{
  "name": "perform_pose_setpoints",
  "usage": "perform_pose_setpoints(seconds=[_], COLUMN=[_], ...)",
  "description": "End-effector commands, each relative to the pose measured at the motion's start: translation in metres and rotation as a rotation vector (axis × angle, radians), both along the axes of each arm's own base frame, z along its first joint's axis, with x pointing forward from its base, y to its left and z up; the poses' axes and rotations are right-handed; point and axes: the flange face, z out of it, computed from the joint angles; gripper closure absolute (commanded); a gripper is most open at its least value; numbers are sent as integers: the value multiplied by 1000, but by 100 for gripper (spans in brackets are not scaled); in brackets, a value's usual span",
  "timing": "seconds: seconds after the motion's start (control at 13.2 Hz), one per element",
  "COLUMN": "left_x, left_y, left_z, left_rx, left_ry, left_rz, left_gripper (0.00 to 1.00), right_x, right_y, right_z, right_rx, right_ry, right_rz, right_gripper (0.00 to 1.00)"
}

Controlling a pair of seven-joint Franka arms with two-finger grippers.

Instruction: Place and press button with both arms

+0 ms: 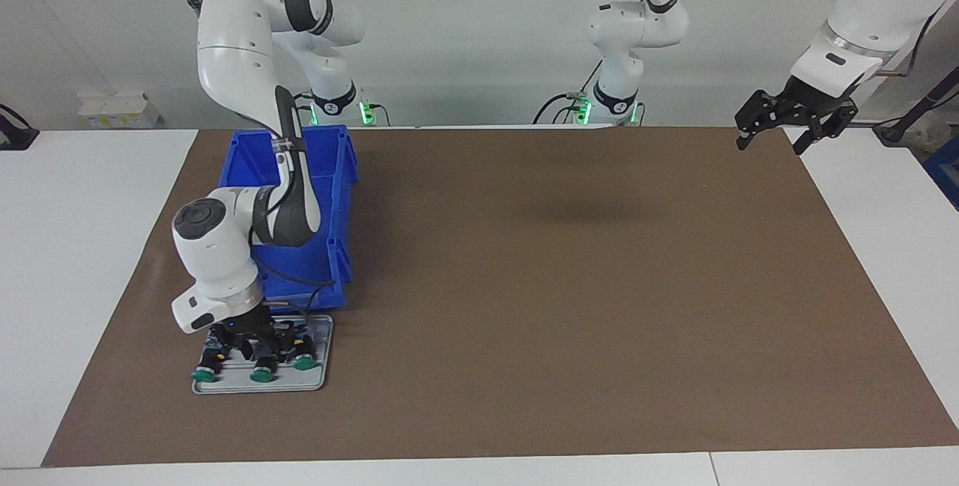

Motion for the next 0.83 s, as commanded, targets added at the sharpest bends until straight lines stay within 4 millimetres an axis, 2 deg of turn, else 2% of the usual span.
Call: perform_pose_setpoints(seconds=[0.0, 0.15, 0.38, 0.61, 0.76], left_x=[-8, -8, -8, -8, -8], left_y=[3, 3, 3, 3, 3], left_z=[0, 0, 0, 1, 0], left_rx=[16, 16, 16, 16, 16], left_ry=[5, 7, 7, 4, 7], left_rz=[10, 10, 10, 10, 10], left_gripper=[0, 0, 0, 0, 0], right_x=[-1, -1, 0, 3, 14], right_y=[2, 2, -3, -6, -9], right_z=[0, 0, 4, 11, 43], right_rx=[18, 18, 18, 18, 13], right_ry=[26, 30, 33, 27, 35], right_rz=[-21, -21, -27, -32, -31], right_gripper=[31, 37, 59, 71, 75])
